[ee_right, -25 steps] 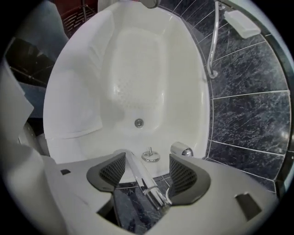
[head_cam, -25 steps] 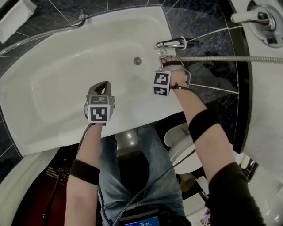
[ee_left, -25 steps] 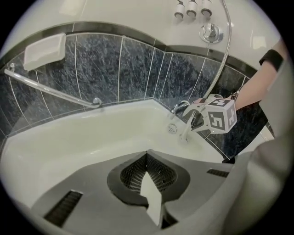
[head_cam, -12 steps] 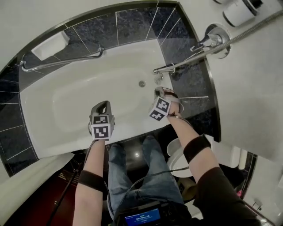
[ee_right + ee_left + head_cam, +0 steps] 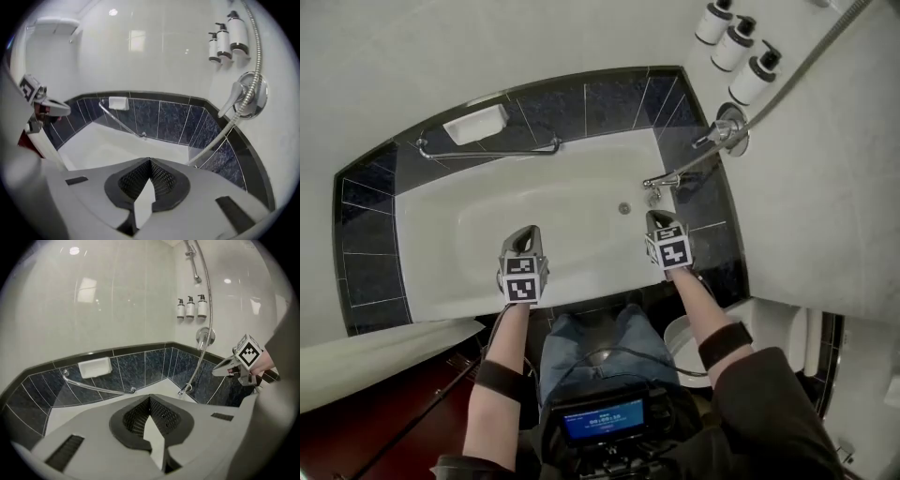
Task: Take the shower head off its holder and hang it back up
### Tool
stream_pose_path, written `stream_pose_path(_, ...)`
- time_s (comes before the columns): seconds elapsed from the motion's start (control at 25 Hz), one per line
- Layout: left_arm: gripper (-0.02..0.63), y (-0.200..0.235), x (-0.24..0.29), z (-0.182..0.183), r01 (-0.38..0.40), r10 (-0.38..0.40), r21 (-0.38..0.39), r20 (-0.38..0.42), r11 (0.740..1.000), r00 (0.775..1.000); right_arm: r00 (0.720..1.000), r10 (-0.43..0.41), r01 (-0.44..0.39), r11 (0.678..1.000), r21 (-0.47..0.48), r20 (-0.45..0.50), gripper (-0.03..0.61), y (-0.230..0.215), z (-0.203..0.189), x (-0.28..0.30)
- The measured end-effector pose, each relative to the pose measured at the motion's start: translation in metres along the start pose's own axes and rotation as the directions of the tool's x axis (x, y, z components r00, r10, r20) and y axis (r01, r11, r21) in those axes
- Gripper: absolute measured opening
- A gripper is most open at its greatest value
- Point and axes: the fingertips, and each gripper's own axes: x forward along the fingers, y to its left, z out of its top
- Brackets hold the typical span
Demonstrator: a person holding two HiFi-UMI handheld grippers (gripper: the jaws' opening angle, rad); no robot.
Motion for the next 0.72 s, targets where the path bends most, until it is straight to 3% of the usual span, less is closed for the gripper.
stream_pose_path(0.12,0.0,0.012,-0.022,0.014,-0.035,0.035,-0.019,0.026,0.999,0.999,0.997,0.009,-0.013,0.999,0.05,0.08,0.023,-0.006,0.02,-0.019)
stream_pose_path(0.48,0.0,0.045,-0.082,0.057,-0.125,0.131,-0.055,0.129,0.991,0.983,0.981,0.005,-0.034,0.989,0.145,0.194,0.023,-0.028,0.045,-0.081)
stream_pose_path(0.72,0.0,0.057,-0.108,0.069,-0.145,0.157,-0.076,0.196,0.987,0.968,0.968,-0.013,-0.025,0.989,0.146,0.252,0.023,-0.04,0.054,-0.109)
